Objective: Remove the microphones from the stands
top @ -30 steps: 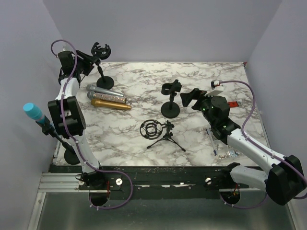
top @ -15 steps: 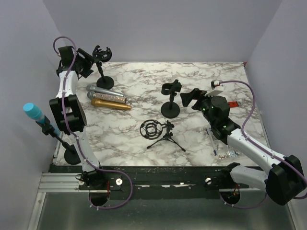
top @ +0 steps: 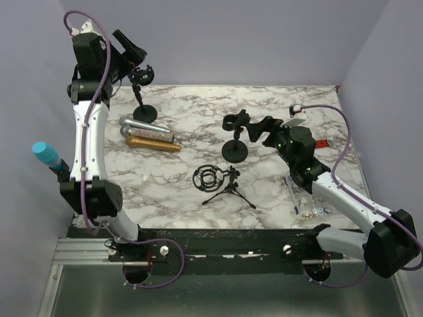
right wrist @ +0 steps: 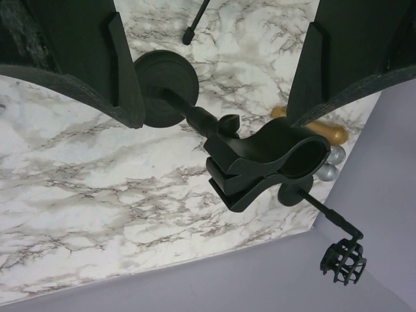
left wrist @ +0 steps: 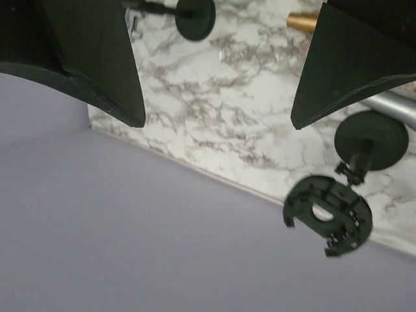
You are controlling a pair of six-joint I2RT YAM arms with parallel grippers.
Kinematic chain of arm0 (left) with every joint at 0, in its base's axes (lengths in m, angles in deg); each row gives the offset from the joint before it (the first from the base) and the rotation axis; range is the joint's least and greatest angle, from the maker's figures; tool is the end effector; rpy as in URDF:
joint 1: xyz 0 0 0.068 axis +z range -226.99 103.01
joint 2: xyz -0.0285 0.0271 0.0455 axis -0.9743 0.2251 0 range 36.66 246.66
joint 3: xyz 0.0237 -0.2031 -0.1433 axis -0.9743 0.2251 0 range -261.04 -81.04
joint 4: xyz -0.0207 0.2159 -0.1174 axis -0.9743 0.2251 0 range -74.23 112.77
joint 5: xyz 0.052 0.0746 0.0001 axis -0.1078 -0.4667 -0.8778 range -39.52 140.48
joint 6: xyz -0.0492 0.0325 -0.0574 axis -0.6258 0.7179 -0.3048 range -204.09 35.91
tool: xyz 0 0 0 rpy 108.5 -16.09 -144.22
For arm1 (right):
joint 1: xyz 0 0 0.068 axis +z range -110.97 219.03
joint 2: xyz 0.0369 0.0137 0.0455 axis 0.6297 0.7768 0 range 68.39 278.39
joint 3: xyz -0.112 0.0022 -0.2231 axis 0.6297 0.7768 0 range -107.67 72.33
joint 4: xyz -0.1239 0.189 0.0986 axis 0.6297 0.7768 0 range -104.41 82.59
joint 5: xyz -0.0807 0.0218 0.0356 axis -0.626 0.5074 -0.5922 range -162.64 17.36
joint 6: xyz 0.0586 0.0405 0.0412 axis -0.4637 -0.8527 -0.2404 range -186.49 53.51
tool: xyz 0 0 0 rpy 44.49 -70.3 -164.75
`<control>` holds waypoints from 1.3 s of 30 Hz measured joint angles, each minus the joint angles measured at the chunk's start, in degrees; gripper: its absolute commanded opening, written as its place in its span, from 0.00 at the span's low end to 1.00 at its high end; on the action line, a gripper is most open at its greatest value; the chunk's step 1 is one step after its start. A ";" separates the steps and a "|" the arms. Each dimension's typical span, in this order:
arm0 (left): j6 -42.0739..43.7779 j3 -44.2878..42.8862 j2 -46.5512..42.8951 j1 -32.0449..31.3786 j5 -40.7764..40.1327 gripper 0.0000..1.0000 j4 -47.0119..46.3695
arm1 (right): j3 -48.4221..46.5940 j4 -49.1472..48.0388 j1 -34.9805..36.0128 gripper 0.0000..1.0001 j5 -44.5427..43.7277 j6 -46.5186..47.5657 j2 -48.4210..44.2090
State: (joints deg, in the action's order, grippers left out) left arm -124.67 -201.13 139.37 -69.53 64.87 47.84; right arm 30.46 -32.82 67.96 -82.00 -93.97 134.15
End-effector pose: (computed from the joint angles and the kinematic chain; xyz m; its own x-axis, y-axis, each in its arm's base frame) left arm 0.4111 0.0358 0.4369 -0.2643 -0.6701 -0.6936 -0.0781 0.7317 -0.6771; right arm 0.2675 0.1345 0.2805 -0.2291 0.3937 -0.8902 -0.2591 0.8569 0.4456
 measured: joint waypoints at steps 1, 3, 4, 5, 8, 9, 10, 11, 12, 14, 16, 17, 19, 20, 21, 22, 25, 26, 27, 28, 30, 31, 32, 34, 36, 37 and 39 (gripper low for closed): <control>1.77 5.40 -5.64 -2.01 -1.01 0.98 -0.90 | -0.48 0.35 0.00 1.00 0.31 -0.20 0.20; 4.61 13.49 -14.12 -5.31 -1.88 0.98 -1.40 | -1.44 1.44 0.00 1.00 1.36 -0.72 0.33; 5.86 17.11 -17.79 -7.43 -2.32 0.98 -1.97 | -1.95 1.99 0.00 1.00 1.88 -1.03 0.35; 7.41 21.05 -21.66 -9.49 -2.64 0.98 -2.62 | -2.34 2.29 0.00 1.00 2.43 -1.27 0.37; 11.72 33.07 -33.38 -14.53 -3.45 0.98 -3.41 | -4.44 4.85 0.00 1.00 4.00 -2.08 0.37; 12.68 35.60 -36.09 -15.08 -3.65 0.98 -3.54 | -4.98 5.49 0.00 1.00 4.39 -2.40 0.33; 14.23 39.28 -39.78 -15.58 -3.93 0.98 -3.93 | -5.38 6.14 0.00 1.00 4.76 -2.62 0.20; 15.32 43.52 -44.19 -15.74 -4.42 0.98 -3.78 | -5.62 6.69 0.00 1.00 5.18 -2.95 0.02; 16.59 46.71 -48.02 -15.82 -4.76 0.98 -3.28 | -5.70 7.41 0.00 1.00 5.66 -3.19 -0.35; 18.45 51.23 -54.31 -15.85 -4.85 0.98 -2.51 | -5.88 8.98 0.02 1.00 6.43 -3.93 -1.20; 20.09 54.18 -59.87 -15.85 -4.83 0.98 -1.53 | -6.82 10.58 0.13 1.00 7.74 -4.68 -1.68; 20.74 55.39 -62.88 -15.85 -4.85 0.97 -0.68 | -7.54 11.26 0.24 1.00 8.28 -5.18 -1.79; 21.20 57.09 -68.50 -15.85 -5.05 0.97 1.11 | -8.92 11.87 0.66 1.00 9.44 -6.01 -1.99; 21.33 57.75 -72.22 -15.85 -5.40 0.97 2.14 | -9.60 12.11 1.05 1.00 9.97 -6.38 -2.16; 21.49 58.01 -74.97 -15.85 -5.84 0.97 3.17 | -10.32 12.15 1.20 1.00 10.40 -6.82 -2.36; 21.57 58.05 -77.13 -15.85 -6.51 0.97 3.91 | -10.97 12.07 2.29 1.00 10.82 -7.23 -2.47; 22.38 57.86 -82.90 -15.85 -9.49 0.97 6.49 | -13.00 11.39 5.38 1.00 11.78 -8.33 -2.34; 22.84 57.42 -84.80 -15.85 -11.58 0.97 8.00 | -13.70 10.88 6.95 1.00 11.87 -8.50 -1.95; 23.08 57.13 -85.66 -15.85 -12.83 0.98 8.79 | -14.56 10.29 8.83 1.00 11.91 -8.61 -1.31; 23.54 56.63 -86.84 -15.85 -15.41 0.97 9.73 | -15.56 9.64 10.91 1.00 11.93 -8.63 -0.35; 24.30 55.82 -89.20 -15.85 -20.61 0.98 11.10 | -18.08 8.22 15.45 1.00 11.85 -8.52 2.51; 24.90 55.69 -90.14 -15.85 -24.20 0.99 11.43 | -19.28 7.54 17.68 1.00 11.82 -8.48 4.26; 25.68 55.74 -90.75 -15.85 -27.52 0.99 11.69 | -20.46 7.04 19.76 1.00 11.80 -8.44 6.01; 27.39 56.50 -91.03 -15.87 -34.29 0.99 11.74 | -22.34 6.38 23.54 1.00 11.80 -8.22 9.44; 28.59 58.14 -90.53 -15.87 -40.06 0.99 11.78 | -24.02 6.27 26.53 1.00 11.82 -7.82 12.68; 29.03 59.28 -89.64 -15.87 -43.95 0.99 11.87 | -24.79 6.34 27.71 1.00 11.87 -7.56 14.05; 29.24 60.81 -87.43 -15.87 -50.05 0.98 11.52 | -25.81 6.51 29.53 1.00 11.85 -7.13 16.06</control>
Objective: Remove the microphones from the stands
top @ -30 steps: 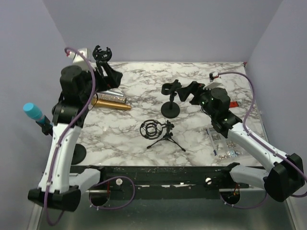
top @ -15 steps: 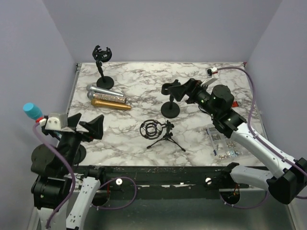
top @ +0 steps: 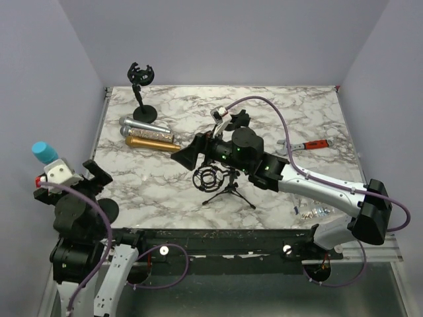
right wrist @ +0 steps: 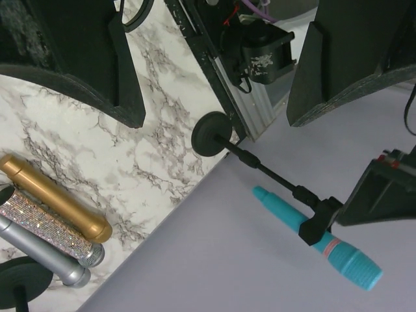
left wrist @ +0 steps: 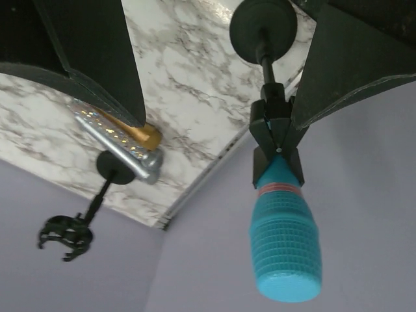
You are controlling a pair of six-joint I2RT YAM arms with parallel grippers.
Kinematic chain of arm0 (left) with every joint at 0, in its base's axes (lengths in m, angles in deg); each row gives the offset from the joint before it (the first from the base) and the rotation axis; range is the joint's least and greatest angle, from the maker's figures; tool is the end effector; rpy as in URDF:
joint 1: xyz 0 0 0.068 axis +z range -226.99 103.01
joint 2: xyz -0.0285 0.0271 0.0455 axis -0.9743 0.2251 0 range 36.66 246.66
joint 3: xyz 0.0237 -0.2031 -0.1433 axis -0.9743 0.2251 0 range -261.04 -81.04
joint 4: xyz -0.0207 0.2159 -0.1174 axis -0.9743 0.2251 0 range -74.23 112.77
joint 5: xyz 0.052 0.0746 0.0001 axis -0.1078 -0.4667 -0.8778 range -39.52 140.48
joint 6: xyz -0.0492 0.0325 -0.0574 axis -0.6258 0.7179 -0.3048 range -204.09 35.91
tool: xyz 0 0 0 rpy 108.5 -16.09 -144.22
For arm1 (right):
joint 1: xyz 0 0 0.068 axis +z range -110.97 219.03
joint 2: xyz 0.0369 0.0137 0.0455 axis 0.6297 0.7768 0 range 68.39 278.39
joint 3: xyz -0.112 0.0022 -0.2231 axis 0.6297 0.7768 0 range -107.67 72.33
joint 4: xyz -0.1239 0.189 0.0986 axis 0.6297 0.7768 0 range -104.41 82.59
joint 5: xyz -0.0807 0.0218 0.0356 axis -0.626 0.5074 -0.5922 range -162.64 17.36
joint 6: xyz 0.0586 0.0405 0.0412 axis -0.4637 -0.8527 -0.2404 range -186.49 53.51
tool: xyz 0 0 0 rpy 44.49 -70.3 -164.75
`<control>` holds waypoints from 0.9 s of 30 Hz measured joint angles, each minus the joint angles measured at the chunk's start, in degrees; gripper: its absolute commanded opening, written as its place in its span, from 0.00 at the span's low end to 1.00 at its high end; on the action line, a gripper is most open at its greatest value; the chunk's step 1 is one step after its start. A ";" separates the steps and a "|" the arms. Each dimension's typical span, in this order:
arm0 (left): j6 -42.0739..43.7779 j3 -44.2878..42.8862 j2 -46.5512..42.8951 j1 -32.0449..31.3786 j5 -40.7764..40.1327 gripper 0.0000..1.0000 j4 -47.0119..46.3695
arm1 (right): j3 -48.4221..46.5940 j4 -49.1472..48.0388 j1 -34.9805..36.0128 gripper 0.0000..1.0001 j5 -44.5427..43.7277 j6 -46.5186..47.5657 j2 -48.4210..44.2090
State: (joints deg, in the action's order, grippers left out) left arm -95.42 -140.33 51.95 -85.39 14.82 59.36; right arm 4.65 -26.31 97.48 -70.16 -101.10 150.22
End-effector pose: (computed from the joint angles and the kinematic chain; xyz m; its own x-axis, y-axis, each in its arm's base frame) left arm 0.0495 0.0349 0.3800 0.0968 -0.1756 -0.9797 -0.4477 0.8715 -0.2004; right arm 0.1900 0.3153 0.3474 -0.5134 0.2485 -0.8214 -0.7076 0.4189 0.5690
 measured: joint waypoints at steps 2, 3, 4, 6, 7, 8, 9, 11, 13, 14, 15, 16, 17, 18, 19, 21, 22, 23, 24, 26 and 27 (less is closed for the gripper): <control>0.37 2.32 2.05 0.00 -5.84 0.99 -2.25 | -0.42 0.42 0.68 1.00 -0.04 0.28 0.76; 0.63 4.07 3.15 0.00 -9.09 0.99 -3.98 | -0.48 0.57 0.74 1.00 -0.09 0.44 0.81; 1.14 5.55 3.85 0.00 -11.93 0.98 -5.70 | -0.55 0.74 0.72 1.00 -0.24 0.66 0.79; 2.08 7.74 4.31 -0.09 -15.98 0.99 -10.21 | -0.70 0.94 0.72 1.00 -1.07 1.14 0.68; 2.89 9.18 4.31 -0.09 -18.21 0.98 -13.07 | -0.70 1.16 0.72 1.00 -1.64 1.33 0.59; 4.00 10.49 4.28 -0.09 -20.41 0.99 -16.20 | -0.70 1.42 0.72 1.00 -2.25 1.60 0.48; 5.03 11.67 4.31 -0.09 -22.45 0.99 -19.26 | -0.70 1.64 0.72 1.00 -2.80 1.73 0.37; 8.00 13.66 4.70 -0.09 -25.90 0.98 -25.90 | -0.70 1.90 0.72 1.00 -3.74 2.08 0.13; 9.09 13.94 5.46 -0.09 -27.65 0.99 -29.46 | -0.70 1.97 0.72 1.00 -4.50 2.25 -0.13; 8.31 13.53 5.86 -0.09 -27.96 0.99 -29.33 | -0.70 2.01 0.72 1.00 -4.79 2.32 -0.28; 7.17 12.79 6.19 -0.09 -28.04 0.98 -28.81 | -0.68 2.01 0.72 1.00 -5.01 2.40 -0.39; 6.78 12.24 6.29 -0.09 -28.06 0.98 -28.74 | -0.68 2.01 0.72 1.00 -5.25 2.54 -0.46; 6.69 11.98 6.34 -0.09 -28.24 0.99 -29.05 | -0.68 2.01 0.72 1.00 -5.49 2.58 -0.50; 7.61 11.98 6.32 -0.09 -28.72 0.99 -30.03 | -0.68 2.01 0.72 1.00 -5.70 2.60 -0.50; 9.86 12.52 6.32 -0.09 -29.40 0.99 -32.54 | -0.66 2.05 0.72 1.00 -5.79 2.60 -0.50; 14.01 14.29 6.45 -0.09 -30.34 0.99 -38.01 | -0.63 2.12 0.72 1.00 -5.86 2.64 -0.50; 16.13 15.28 6.73 -0.09 -30.84 0.98 -40.70 | -0.63 2.12 0.72 1.00 -5.86 2.67 -0.50; 17.33 15.69 7.15 0.00 -31.21 0.99 -42.01 | -0.63 2.14 0.72 1.00 -5.86 2.69 -0.50; 18.53 16.04 7.93 0.22 -31.45 0.99 -43.54 | -0.63 2.16 0.72 1.00 -5.86 2.71 -0.50; 19.65 16.02 9.66 0.94 -31.58 0.99 -45.20 | -0.61 2.19 0.72 1.00 -5.86 2.73 -0.50; 19.93 16.00 10.69 1.88 -31.58 0.99 -46.01 | -0.59 2.21 0.72 1.00 -5.88 2.73 -0.50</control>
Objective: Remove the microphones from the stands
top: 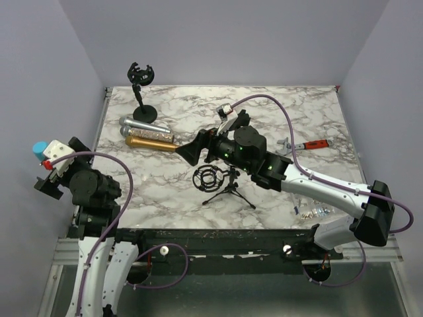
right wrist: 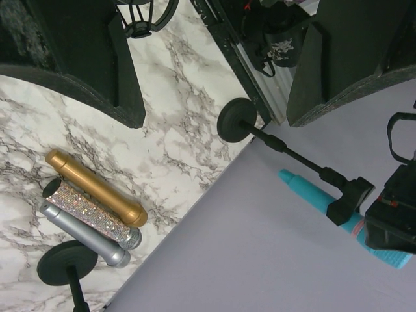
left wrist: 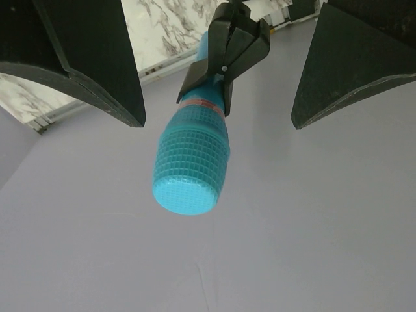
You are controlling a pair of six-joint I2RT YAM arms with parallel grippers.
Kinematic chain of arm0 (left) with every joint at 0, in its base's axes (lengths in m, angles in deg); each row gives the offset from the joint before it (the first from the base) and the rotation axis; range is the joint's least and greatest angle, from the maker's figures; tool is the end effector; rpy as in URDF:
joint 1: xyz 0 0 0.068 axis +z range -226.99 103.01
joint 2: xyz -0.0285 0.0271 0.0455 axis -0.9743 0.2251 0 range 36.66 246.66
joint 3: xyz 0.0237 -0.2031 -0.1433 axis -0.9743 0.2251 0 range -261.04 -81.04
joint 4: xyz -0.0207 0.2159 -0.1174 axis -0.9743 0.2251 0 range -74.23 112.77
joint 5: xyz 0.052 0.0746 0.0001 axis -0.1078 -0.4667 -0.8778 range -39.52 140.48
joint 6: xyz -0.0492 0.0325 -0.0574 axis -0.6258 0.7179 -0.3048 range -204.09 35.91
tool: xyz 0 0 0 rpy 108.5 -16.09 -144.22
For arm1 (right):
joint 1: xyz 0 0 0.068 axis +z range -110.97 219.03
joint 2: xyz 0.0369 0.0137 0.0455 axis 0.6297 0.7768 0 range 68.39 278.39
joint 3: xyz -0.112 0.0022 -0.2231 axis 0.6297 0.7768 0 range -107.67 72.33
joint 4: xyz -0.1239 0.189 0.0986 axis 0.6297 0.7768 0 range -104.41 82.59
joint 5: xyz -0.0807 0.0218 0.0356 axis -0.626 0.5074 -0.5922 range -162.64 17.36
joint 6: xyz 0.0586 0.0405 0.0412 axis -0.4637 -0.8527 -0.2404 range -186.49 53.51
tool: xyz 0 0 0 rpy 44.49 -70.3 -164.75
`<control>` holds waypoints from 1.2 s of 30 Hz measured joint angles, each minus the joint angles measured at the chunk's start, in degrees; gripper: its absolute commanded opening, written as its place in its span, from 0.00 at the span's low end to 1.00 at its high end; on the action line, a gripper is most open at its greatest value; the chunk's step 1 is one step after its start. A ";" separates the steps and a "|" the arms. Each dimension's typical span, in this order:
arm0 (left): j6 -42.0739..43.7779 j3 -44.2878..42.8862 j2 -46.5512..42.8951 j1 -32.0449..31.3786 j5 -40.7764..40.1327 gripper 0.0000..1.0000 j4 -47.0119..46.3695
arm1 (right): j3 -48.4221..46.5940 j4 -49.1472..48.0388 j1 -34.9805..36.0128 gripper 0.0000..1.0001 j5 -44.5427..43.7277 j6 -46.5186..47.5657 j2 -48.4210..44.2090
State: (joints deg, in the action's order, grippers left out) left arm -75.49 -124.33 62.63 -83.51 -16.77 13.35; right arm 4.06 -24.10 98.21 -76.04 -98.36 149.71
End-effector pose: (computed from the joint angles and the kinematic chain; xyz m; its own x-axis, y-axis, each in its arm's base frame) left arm 0.1077 0.0541 0.3784 0.2092 0.0343 -0.9773 -0.8595 0.4832 -0.1670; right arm 0.1910 0.3119 0.3489 -0.4622 0.2542 -0.8496 -0.6864 0.5041 0.5242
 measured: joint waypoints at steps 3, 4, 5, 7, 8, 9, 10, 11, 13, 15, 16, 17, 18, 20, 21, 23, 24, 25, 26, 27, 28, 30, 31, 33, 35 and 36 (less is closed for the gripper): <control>-0.26 -0.68 2.56 2.97 0.02 0.98 -0.50 | 0.70 -0.04 0.00 1.00 -0.22 0.02 -0.02; -1.18 -1.75 4.00 4.63 0.17 0.99 0.09 | 1.18 -0.02 0.00 1.00 -0.33 0.02 -0.11; -1.70 -2.45 4.57 5.51 0.24 0.99 0.42 | 1.75 0.02 0.00 1.00 -0.46 0.02 -0.24; -3.61 -4.26 5.81 7.89 0.55 0.99 1.64 | 2.67 0.48 0.00 1.00 -0.83 0.02 -0.57; -4.31 -4.98 6.14 8.85 0.70 0.99 2.01 | 3.17 0.61 0.00 1.00 -1.07 0.04 -0.83; -5.09 -5.51 6.47 9.51 0.85 0.99 2.36 | 3.67 0.79 0.00 1.00 -1.36 0.04 -1.18; -6.43 -6.21 6.86 10.47 1.14 0.98 3.04 | 4.11 0.85 0.00 1.00 -1.57 0.09 -1.53; -7.52 -6.54 7.10 10.95 1.42 0.98 3.50 | 4.50 0.90 0.00 1.00 -1.81 0.24 -1.92; -9.18 -6.86 7.65 11.82 2.01 0.96 4.50 | 4.79 0.94 0.00 1.00 -2.10 0.42 -2.32; -10.60 -6.86 8.17 12.48 2.95 0.95 5.73 | 4.83 0.94 0.00 1.00 -2.21 0.48 -2.51; -11.06 -6.86 8.52 12.74 3.43 0.94 5.97 | 4.83 0.94 0.00 1.00 -2.27 0.48 -2.56; -11.50 -6.86 8.83 12.96 3.91 0.93 6.27 | 4.85 0.94 0.00 1.00 -2.32 0.48 -2.58; -11.89 -6.84 9.14 13.16 4.63 0.91 6.56 | 4.92 0.92 0.00 1.00 -2.36 0.48 -2.58; -12.28 -6.86 9.77 13.57 5.60 0.86 6.88 | 5.05 0.94 0.00 1.00 -2.36 0.48 -2.58; -12.57 -6.86 10.10 13.75 6.14 0.81 7.10 | 5.11 0.96 0.00 1.00 -2.36 0.48 -2.58; -12.94 -6.86 10.78 14.16 7.37 0.73 7.54 | 5.14 0.96 0.00 1.00 -2.36 0.52 -2.58; -13.00 -6.86 11.06 14.43 7.98 0.70 7.78 | 5.14 0.96 0.00 1.00 -2.36 0.52 -2.58; -12.98 -6.86 11.26 14.62 8.26 0.65 7.87 | 5.14 0.96 0.00 1.00 -2.36 0.52 -2.58; -12.98 -6.84 11.37 14.82 8.70 0.57 7.85 | 5.14 0.96 0.00 1.00 -2.36 0.55 -2.58; -12.92 -6.84 11.50 14.99 9.07 0.48 7.78 | 5.14 0.96 0.00 1.00 -2.36 0.57 -2.58; -12.83 -6.82 11.54 15.12 9.46 0.43 7.69 | 5.16 0.96 0.00 1.00 -2.36 0.59 -2.58; -12.79 -6.82 11.52 15.21 10.25 0.39 7.65 | 5.27 0.94 0.00 1.00 -2.36 0.66 -2.58; -12.81 -6.82 11.52 15.26 10.51 0.38 7.67 | 5.35 0.94 0.00 1.00 -2.36 0.68 -2.58; -12.94 -6.82 11.50 15.37 11.32 0.35 7.98 | 5.55 0.94 0.00 1.00 -2.36 0.74 -2.58; -13.81 -7.28 11.28 15.43 12.59 0.32 9.46 | 5.62 0.96 0.00 1.00 -2.36 0.90 -2.58; -14.21 -7.80 11.26 15.43 12.94 0.30 10.32 | 5.64 0.94 0.00 1.00 -2.36 0.92 -2.58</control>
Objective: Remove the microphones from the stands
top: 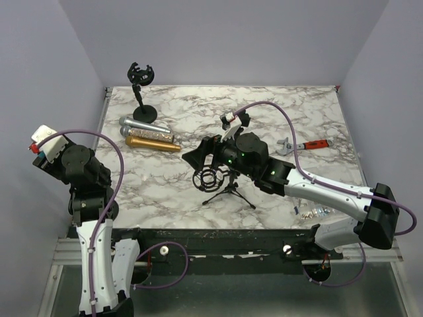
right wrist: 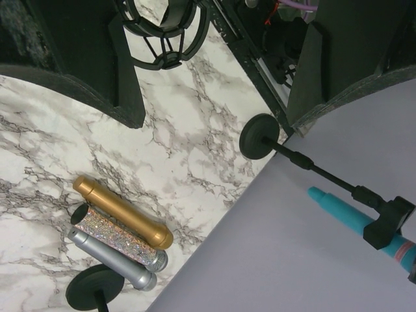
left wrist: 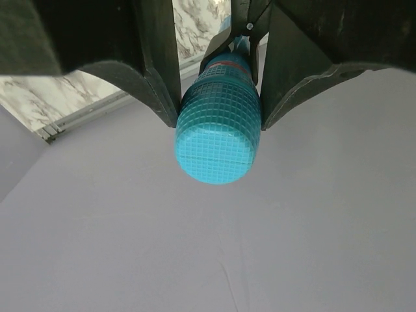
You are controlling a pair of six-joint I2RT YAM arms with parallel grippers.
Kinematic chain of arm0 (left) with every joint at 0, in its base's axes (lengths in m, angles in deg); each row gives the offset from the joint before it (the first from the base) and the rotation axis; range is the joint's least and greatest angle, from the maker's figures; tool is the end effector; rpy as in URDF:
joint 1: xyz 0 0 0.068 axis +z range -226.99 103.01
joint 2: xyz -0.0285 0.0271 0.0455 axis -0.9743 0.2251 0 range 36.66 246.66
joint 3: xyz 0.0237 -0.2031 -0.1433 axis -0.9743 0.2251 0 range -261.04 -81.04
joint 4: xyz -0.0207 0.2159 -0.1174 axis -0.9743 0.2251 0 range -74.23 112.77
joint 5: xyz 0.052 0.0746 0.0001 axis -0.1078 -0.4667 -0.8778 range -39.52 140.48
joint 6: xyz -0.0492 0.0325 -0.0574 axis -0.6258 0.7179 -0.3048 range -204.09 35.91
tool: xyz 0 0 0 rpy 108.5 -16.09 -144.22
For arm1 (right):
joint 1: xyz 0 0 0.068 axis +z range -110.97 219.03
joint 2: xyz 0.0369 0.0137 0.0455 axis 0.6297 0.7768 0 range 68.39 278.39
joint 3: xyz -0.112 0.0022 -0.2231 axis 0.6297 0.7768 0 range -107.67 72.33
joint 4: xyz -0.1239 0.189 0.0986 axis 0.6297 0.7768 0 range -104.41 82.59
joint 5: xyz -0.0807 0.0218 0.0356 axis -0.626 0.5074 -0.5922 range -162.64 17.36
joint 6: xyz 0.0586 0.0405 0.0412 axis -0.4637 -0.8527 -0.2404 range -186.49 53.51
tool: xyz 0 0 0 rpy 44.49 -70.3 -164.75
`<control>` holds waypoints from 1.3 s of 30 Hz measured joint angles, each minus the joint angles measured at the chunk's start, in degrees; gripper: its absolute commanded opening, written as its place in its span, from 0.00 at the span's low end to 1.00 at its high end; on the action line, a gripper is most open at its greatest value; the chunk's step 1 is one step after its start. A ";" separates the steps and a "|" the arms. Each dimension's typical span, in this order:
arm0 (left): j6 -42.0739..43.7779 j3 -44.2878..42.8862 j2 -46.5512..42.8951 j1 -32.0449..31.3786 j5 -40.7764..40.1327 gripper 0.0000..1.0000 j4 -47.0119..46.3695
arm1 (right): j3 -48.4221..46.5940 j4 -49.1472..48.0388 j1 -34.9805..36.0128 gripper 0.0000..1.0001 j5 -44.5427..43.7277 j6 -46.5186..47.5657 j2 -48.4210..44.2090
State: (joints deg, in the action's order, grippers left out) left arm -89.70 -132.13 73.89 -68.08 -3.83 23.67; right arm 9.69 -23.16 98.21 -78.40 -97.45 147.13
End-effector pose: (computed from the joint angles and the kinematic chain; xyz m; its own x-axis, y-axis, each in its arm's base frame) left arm 0.1413 0.0810 0.3838 0.1888 -0.0281 -0.9816 -0.8741 0.4507 -0.1810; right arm 0.1875 0.3002 0.3243 -0.4696 0.2120 -0.8570 -0.6552 0.5670 0.4993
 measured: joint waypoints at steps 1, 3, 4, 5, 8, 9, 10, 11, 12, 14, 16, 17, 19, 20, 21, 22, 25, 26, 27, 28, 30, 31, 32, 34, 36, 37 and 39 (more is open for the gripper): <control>-0.85 -0.83 -0.09 0.00 0.92 0.28 1.88 | 0.02 -0.04 0.00 1.00 0.00 0.00 0.00; -2.67 -2.69 -0.44 0.00 2.62 0.26 5.55 | 0.15 -0.11 0.00 1.00 0.00 0.02 0.00; -3.41 -3.37 -0.52 -0.02 3.41 0.25 7.02 | 0.24 -0.13 0.00 1.00 0.00 0.04 0.00; -4.35 -4.31 -0.61 -0.02 4.26 0.24 8.66 | 0.28 -0.13 0.00 1.00 0.02 0.04 0.00; -7.43 -7.04 -1.09 -0.02 7.48 0.21 14.75 | 0.61 -0.22 0.00 1.00 0.02 0.02 0.00; -8.46 -8.59 -1.25 -0.04 8.52 0.20 16.41 | 0.79 -0.28 0.00 1.00 0.02 0.02 0.00; -9.35 -9.49 -1.25 -0.20 9.25 0.19 17.75 | 0.98 -0.35 0.00 1.00 0.02 0.02 0.00; -10.51 -10.54 -1.33 -0.50 10.47 0.18 19.28 | 1.16 -0.42 0.00 1.00 0.02 0.02 0.00; -11.41 -11.54 -1.49 -1.03 11.32 0.17 20.59 | 1.31 -0.44 0.00 1.00 0.02 0.02 0.00; -13.09 -13.25 -1.62 -2.45 12.98 0.16 22.71 | 1.60 -0.55 0.00 1.00 0.02 0.02 0.00; -14.14 -14.91 -1.53 -4.94 14.64 0.16 24.39 | 2.01 -0.63 0.00 1.00 0.00 0.04 -0.13; -14.53 -15.58 -1.44 -6.54 15.50 0.15 25.27 | 2.32 -0.63 0.00 1.00 0.00 0.04 -0.33; -15.02 -16.81 -0.96 -10.03 16.59 0.14 26.53 | 2.99 -0.61 0.00 1.00 -0.11 0.07 -0.85; -15.19 -17.40 -0.61 -11.85 17.16 0.13 27.06 | 3.28 -0.61 0.00 1.00 -0.26 0.09 -1.18; -15.50 -17.99 -0.09 -13.88 18.40 0.12 27.71 | 3.54 -0.61 0.00 1.00 -0.44 0.11 -1.51; -15.63 -18.23 0.20 -14.97 19.28 0.12 28.02 | 3.76 -0.61 0.00 1.00 -0.59 0.13 -1.86; -16.17 -18.32 1.05 -17.94 22.77 0.10 28.52 | 4.24 -0.61 0.00 1.00 -1.07 0.15 -2.95; -16.31 -18.29 1.38 -19.23 24.33 0.10 28.52 | 4.35 -0.61 0.00 1.00 -1.22 0.17 -3.34; -16.33 -18.25 1.55 -20.06 25.22 0.10 28.52 | 4.48 -0.61 0.00 1.00 -1.33 0.17 -3.65; -16.33 -18.21 1.84 -21.24 26.18 0.10 28.57 | 4.63 -0.61 0.00 1.00 -1.51 0.17 -4.02; -16.37 -18.27 2.71 -24.26 26.56 0.10 28.70 | 4.87 -0.61 0.00 1.00 -1.79 0.20 -4.61; -16.48 -18.32 3.30 -26.12 26.10 0.11 28.74 | 4.98 -0.59 0.00 1.00 -1.99 0.20 -4.94; -16.59 -18.32 4.04 -28.61 25.09 0.11 28.74 | 5.03 -0.59 0.00 1.00 -2.12 0.17 -5.09; -16.83 -18.12 4.98 -33.24 22.23 0.12 28.57 | 5.05 -0.61 0.00 1.00 -2.29 0.17 -5.31; -17.27 -17.64 5.88 -37.11 18.78 0.12 27.63 | 5.05 -0.59 0.00 1.00 -2.34 0.17 -5.31; -17.53 -17.51 6.43 -39.39 16.52 0.12 27.08 | 5.05 -0.57 0.00 1.00 -2.34 0.17 -5.31; -17.77 -17.44 7.32 -42.73 12.59 0.13 26.64 | 5.05 -0.57 0.00 1.00 -2.34 0.17 -5.31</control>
State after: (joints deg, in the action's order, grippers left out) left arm -107.47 -149.57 81.21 -110.81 8.76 50.31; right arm 14.74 -23.73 98.21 -80.74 -97.27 141.82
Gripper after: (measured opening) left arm 0.474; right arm 0.996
